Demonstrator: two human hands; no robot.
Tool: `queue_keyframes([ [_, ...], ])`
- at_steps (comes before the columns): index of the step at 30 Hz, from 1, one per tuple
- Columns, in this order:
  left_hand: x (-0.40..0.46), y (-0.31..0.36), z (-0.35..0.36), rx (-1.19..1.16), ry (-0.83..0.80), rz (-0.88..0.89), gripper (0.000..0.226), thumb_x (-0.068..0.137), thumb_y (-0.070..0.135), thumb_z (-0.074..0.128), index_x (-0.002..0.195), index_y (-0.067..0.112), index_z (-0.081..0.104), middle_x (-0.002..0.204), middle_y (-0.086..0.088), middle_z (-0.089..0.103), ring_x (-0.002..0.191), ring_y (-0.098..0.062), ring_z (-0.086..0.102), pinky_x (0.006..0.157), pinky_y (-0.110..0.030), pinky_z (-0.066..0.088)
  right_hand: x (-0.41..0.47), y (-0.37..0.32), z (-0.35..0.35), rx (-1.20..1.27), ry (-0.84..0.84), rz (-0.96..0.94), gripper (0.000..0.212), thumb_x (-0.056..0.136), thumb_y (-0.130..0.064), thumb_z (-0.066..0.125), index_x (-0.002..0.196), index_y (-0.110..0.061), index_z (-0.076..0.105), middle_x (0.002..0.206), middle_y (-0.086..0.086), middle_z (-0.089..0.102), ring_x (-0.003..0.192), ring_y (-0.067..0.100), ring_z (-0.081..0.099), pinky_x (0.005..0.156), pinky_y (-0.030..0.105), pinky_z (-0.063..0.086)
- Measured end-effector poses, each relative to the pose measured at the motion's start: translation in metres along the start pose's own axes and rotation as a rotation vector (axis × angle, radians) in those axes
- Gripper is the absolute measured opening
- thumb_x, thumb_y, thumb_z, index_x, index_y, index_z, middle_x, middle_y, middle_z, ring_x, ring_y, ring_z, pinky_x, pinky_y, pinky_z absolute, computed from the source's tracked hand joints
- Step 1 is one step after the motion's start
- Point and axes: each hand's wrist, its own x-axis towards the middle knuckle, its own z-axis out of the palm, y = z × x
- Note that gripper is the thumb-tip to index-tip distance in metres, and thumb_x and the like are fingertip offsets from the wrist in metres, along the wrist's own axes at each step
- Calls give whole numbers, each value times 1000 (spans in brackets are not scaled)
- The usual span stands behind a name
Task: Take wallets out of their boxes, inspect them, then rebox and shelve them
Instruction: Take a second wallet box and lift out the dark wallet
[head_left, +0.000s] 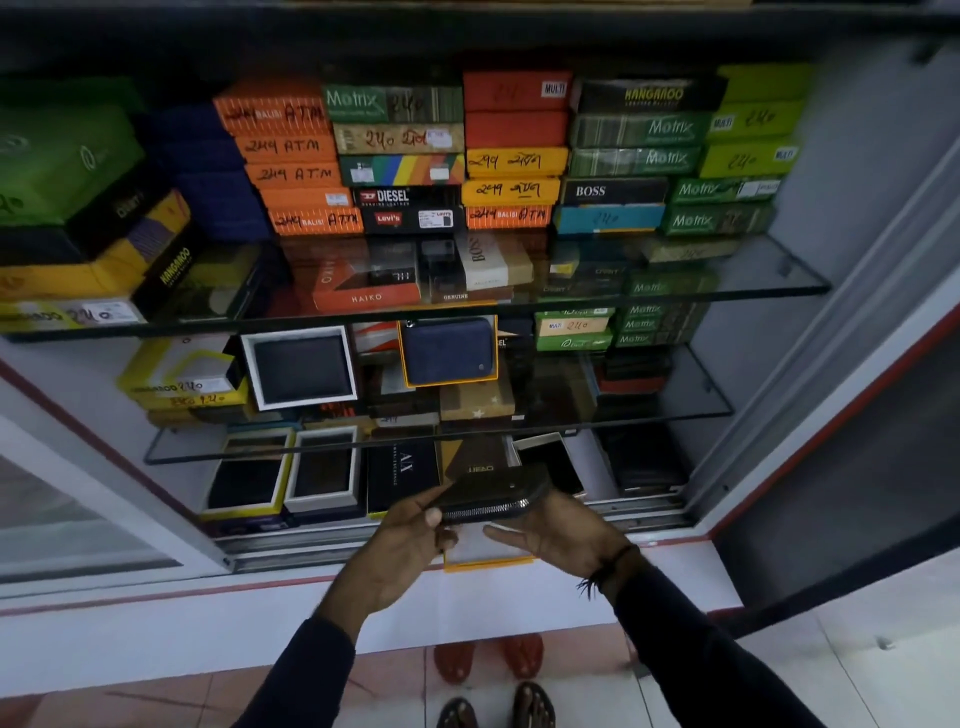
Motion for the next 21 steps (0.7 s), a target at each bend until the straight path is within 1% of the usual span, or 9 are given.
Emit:
queue_keyframes([
  [3, -5, -2, 3, -48, 6, 19, 68, 55, 49, 93, 108, 10, 77, 83, -9, 70, 75, -17, 60, 69, -27, 49, 4, 2, 19, -41, 4, -50, 29, 92, -12, 60, 118, -2, 65, 120, 21, 66, 104, 29, 68, 82, 33, 61],
  [5, -7, -3, -2, -75, 46, 25, 64, 53, 48, 94, 100, 9, 78, 82, -13, 69, 77, -21, 63, 72, -32, 49, 4, -1, 25, -80, 20, -105, 18, 83, -7, 69, 101, -4, 70, 100, 15, 72, 90, 24, 70, 73, 27, 62],
  [8, -8, -3, -17, -82, 140, 12, 67, 55, 45, 95, 104, 4, 74, 93, -18, 69, 83, -25, 65, 82, -41, 50, 8, -11, 16, -241, 146, -171, 22, 88, 10, 57, 99, -5, 69, 94, 12, 71, 90, 24, 68, 72, 26, 61],
  [10, -12, -5, -28, -35, 258, 11, 72, 56, 46, 93, 109, 2, 70, 99, -17, 68, 88, -25, 65, 81, -38, 50, 8, -19, 4, -297, 267, -192, 21, 79, 7, 71, 83, -13, 67, 87, 14, 68, 86, 29, 67, 73, 30, 60],
  [12, -15, -10, -32, 38, 365, 17, 65, 62, 41, 90, 112, 3, 71, 104, -14, 72, 97, -26, 66, 83, -35, 49, 3, -23, -3, -329, 364, -215, 33, 68, 4, 82, 72, -17, 56, 80, 17, 66, 79, 32, 68, 71, 34, 60],
  [14, -14, -17, -25, 68, 431, 33, 47, 70, 27, 88, 110, 7, 74, 108, -15, 74, 105, -30, 66, 87, -37, 47, -4, -19, 5, -419, 411, -257, 39, 68, 6, 82, 70, -17, 51, 76, 17, 69, 73, 31, 71, 66, 33, 59],
  [16, -10, -27, -12, 60, 492, 43, 37, 68, 20, 87, 101, 9, 76, 107, -18, 73, 102, -33, 66, 86, -40, 48, -8, -4, 27, -513, 398, -352, 35, 69, 8, 81, 71, -12, 53, 76, 21, 69, 71, 30, 70, 62, 33, 59],
  [19, -6, -43, 3, 50, 518, 63, 49, 63, 22, 91, 106, 7, 74, 115, -27, 70, 102, -38, 65, 88, -47, 49, 1, 34, 55, -638, 405, -535, 26, 64, 2, 83, 66, -2, 57, 68, 22, 66, 60, 30, 67, 58, 38, 57],
  [21, -6, -50, 6, 42, 547, 78, 51, 64, 21, 90, 109, 5, 73, 118, -30, 68, 100, -35, 64, 90, -48, 47, 5, 49, 59, -812, 490, -598, 24, 65, -4, 85, 63, -6, 62, 66, 14, 72, 62, 25, 71, 62, 37, 60],
])
